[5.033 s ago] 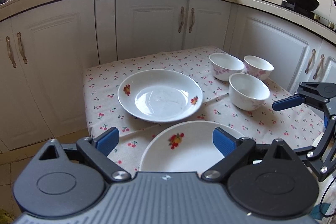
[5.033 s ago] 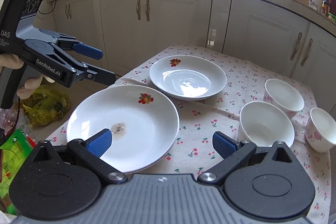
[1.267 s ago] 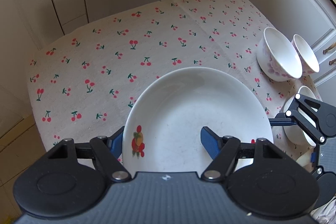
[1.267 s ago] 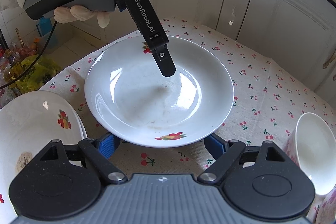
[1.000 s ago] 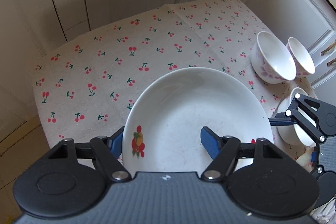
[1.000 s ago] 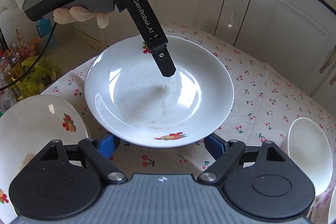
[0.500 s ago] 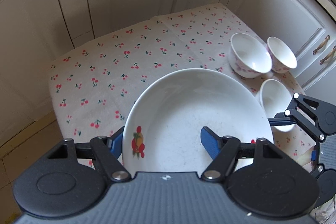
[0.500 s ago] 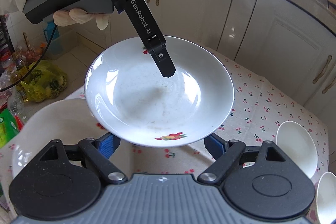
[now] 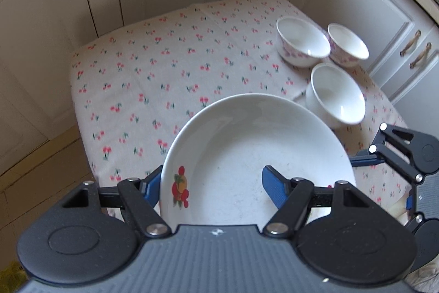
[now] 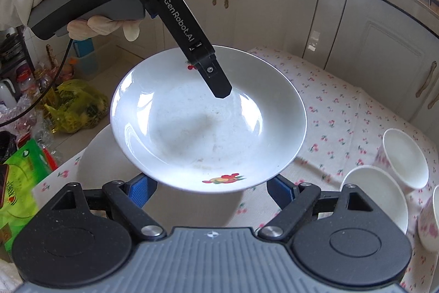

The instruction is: Organize plates and bowls

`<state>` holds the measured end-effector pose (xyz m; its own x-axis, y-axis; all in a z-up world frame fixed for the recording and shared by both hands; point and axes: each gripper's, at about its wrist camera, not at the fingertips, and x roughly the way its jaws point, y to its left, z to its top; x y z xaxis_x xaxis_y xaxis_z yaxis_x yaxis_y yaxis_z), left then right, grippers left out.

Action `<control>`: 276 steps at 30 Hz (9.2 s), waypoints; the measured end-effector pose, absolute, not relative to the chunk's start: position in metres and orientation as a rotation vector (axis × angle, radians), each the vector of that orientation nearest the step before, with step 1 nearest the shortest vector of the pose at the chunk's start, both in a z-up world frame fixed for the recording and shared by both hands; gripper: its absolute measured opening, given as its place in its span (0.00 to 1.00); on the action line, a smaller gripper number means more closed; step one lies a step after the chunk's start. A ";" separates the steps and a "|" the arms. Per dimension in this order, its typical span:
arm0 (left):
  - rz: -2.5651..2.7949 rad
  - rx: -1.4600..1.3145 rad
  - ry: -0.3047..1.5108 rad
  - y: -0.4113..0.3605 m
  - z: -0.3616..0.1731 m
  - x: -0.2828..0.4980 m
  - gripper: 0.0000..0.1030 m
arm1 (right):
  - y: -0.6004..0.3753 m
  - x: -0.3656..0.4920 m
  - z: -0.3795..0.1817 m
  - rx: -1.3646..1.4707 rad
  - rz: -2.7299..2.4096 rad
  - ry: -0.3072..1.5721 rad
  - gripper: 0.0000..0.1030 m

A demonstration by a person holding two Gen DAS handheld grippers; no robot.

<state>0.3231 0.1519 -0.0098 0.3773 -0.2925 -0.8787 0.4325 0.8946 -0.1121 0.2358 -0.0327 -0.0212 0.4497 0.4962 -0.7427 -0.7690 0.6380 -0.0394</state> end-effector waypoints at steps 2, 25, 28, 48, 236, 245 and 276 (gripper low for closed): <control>-0.467 0.159 1.090 0.150 -0.014 0.314 0.71 | -0.033 0.228 -0.025 -0.412 0.809 0.763 0.87; -0.483 0.147 1.100 0.146 -0.038 0.266 0.71 | -0.043 0.183 -0.040 -0.398 0.823 0.813 0.87; -0.488 0.138 1.108 0.147 -0.042 0.264 0.71 | -0.041 0.180 -0.041 -0.412 0.823 0.824 0.87; -0.478 0.152 1.132 0.144 -0.055 0.265 0.72 | -0.038 0.175 -0.036 -0.431 0.824 0.850 0.87; -0.328 0.190 0.537 -0.062 -0.055 0.183 0.83 | -0.189 0.297 -0.014 -0.145 0.631 0.847 0.70; -0.376 0.203 0.540 -0.052 -0.052 0.142 0.83 | -0.186 0.250 -0.014 -0.143 0.623 0.858 0.70; -0.444 0.158 0.623 -0.045 -0.079 0.125 0.83 | -0.186 0.217 -0.037 -0.139 0.573 0.917 0.70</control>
